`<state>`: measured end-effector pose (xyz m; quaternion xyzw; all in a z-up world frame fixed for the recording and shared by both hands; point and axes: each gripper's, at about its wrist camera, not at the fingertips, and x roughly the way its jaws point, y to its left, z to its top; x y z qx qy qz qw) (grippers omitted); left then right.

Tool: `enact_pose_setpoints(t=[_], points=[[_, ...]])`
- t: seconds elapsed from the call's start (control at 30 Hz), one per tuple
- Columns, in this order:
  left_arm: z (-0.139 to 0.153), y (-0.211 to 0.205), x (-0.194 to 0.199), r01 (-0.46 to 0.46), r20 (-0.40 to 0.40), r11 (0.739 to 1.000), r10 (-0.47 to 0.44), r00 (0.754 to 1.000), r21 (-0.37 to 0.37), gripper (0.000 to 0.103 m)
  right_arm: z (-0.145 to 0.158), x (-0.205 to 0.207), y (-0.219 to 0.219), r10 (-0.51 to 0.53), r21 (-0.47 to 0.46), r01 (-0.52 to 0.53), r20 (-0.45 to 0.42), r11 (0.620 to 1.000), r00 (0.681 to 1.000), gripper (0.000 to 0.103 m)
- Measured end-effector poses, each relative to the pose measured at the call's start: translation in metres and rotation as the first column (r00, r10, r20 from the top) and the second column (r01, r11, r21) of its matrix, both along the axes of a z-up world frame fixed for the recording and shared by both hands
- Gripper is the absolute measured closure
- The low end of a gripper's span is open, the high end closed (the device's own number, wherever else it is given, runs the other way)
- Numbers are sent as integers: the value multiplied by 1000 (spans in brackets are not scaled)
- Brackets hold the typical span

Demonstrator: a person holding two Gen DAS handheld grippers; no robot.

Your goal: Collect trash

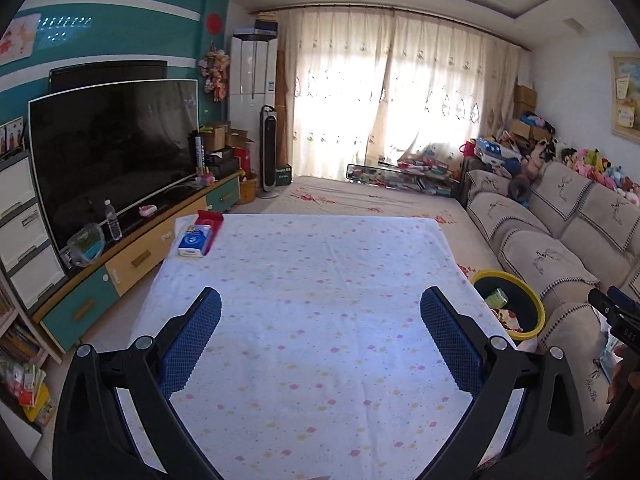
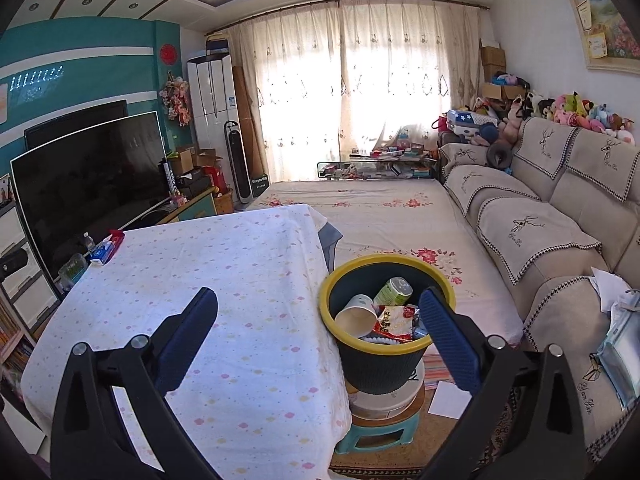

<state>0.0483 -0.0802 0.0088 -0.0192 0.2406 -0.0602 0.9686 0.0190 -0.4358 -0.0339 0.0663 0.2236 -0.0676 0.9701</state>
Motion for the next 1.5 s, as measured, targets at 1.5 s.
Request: enact_pose_setpoints(t=[1.5], points=[[1, 11, -34, -13, 7, 1000, 13, 1000, 1, 5, 7, -11, 20, 38, -12, -38, 23, 999, 999, 7]])
